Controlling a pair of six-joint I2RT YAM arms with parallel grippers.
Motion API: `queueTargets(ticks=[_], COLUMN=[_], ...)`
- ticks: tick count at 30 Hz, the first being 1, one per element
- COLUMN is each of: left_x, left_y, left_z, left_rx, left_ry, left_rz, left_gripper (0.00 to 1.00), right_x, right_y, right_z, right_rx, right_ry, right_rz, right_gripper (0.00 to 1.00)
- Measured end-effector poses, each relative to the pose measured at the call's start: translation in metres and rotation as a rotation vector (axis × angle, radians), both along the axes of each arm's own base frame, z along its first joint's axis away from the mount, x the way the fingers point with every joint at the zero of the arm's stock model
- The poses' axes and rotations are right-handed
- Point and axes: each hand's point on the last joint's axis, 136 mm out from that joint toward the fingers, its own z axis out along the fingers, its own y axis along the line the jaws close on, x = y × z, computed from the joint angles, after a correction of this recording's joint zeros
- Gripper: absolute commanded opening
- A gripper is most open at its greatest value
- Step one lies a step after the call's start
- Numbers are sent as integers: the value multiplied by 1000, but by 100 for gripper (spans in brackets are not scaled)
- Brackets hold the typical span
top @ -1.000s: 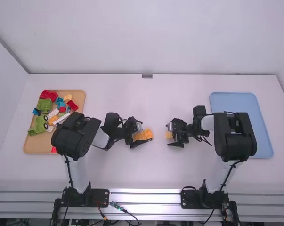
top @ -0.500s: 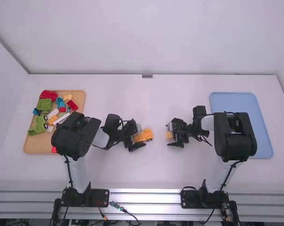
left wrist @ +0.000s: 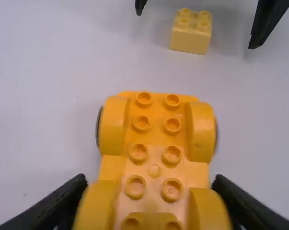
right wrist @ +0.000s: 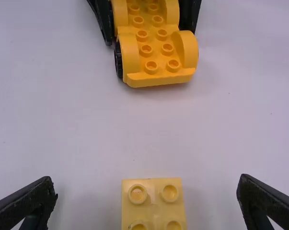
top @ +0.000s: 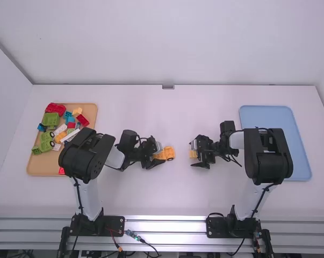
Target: Assemble lego blocks to make yellow taxi
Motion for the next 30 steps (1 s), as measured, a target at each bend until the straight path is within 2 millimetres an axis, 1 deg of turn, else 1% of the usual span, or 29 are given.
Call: queueTargets(ticks=[5, 7, 10, 14, 15, 16, 17, 19, 21, 23, 30], left_x=[0, -2, -8, -14, -15, -16, -17, -18, -18, -20, -20], left_y=[0, 0, -1, -2, -3, -4, -4, -5, -5, -6, -7], left_z=[-1, -1, -2, -3, -3, -3, -3, -3, -3, -3, -2], left_rx=[4, 10, 14, 20, 23, 28, 30, 37, 39, 43, 53], left_ry=[-4, -12, -25, -39, -42, -49, -51, -65, -70, -73, -76], left_rz=[-2, -14, -58, -112, -126, -149, -154, -185, -199, -222, -257], left_gripper=[61, 60, 59, 52, 50, 49, 49, 49, 48, 42, 40], right_x=[0, 0, 0, 1, 2, 4, 5, 5, 4, 4, 5], right_y=[0, 0, 0, 0, 0, 0, 0, 0, 0, 0, 0], right_z=[0, 0, 0, 0, 0, 0, 0, 0, 0, 0, 0], right_rx=[0, 0, 1, 2, 2, 2, 2, 3, 1, 1, -1], right_ry=[2, 2, 3, 7, 5, 9, 13, 23, 31, 35, 32], right_rz=[0, 0, 0, -9, -13, -25, -29, -38, -41, -44, -43], right_gripper=[97, 93, 89, 87, 85, 81, 80, 73, 72, 66, 67])
